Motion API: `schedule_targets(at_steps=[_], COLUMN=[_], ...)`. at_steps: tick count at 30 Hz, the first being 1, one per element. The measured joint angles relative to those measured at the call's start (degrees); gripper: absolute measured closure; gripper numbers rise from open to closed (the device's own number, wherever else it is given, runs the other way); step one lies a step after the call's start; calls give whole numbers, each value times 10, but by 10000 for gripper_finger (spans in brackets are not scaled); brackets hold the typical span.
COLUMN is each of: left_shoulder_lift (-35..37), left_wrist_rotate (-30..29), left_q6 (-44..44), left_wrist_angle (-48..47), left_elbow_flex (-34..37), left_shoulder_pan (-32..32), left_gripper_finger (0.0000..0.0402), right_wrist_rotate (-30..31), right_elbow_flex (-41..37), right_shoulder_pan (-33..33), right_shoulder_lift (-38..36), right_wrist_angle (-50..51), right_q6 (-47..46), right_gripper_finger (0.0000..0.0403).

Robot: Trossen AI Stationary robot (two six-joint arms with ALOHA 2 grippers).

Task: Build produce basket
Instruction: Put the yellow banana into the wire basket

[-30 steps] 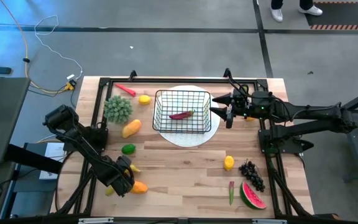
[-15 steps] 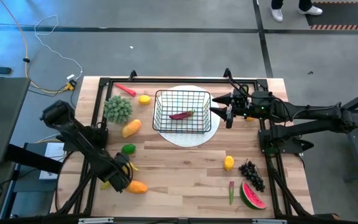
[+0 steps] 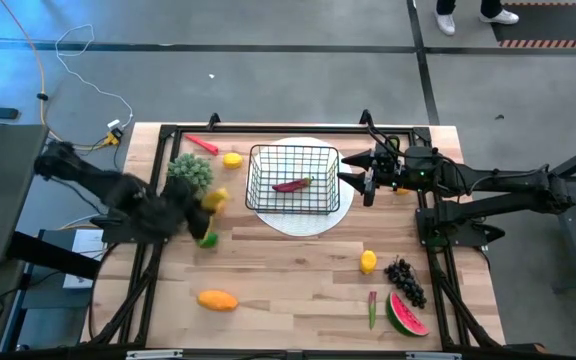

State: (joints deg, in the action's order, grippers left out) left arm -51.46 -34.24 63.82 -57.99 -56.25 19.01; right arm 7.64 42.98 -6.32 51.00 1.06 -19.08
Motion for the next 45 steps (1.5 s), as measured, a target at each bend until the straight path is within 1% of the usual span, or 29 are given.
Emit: schedule_targets(at_steps=[3,5,7,9,11,14,18,24,26,30,32,37,45], left_shoulder_lift=[29,31,23,1,-24,-67,-112,-146,-149,-154,-154,-153,-153], left_wrist_rotate=[4,34,83,145,198,254,283,284,279,273,264,249,250], left_q6=[-147,-241,-323,-389,-425,-445,-455,-460,-452,-430,-430,-461,-460], left_wrist_angle=[142,239,321,389,430,482,532,622,676,796,846,854,844], left_elbow_flex=[0,0,0,-1,0,0,0,4,30,103,123,125,125], left_shoulder_pan=[-61,-104,-147,-186,-220,-262,-295,-296,-288,-275,-275,-287,-292], left_gripper_finger=[264,264,264,264,264,264,264,264,264,264,264,264,264], right_wrist_rotate=[0,0,0,0,0,-1,-4,-4,-5,-6,-6,-8,-11], right_elbow_flex=[0,0,0,0,0,0,0,0,0,0,0,0,0], right_shoulder_pan=[0,0,0,0,0,0,0,0,0,0,0,0,0], right_shoulder_lift=[0,0,0,0,0,0,0,0,0,0,0,0,0], right_wrist_angle=[0,0,0,0,-3,-15,-32,-35,-36,-37,-39,-43,-43], right_q6=[0,0,0,-1,-1,-1,0,1,4,14,15,16,16], right_gripper_finger=[176,176,176,176,176,176,176,176,176,176,176,176,176])
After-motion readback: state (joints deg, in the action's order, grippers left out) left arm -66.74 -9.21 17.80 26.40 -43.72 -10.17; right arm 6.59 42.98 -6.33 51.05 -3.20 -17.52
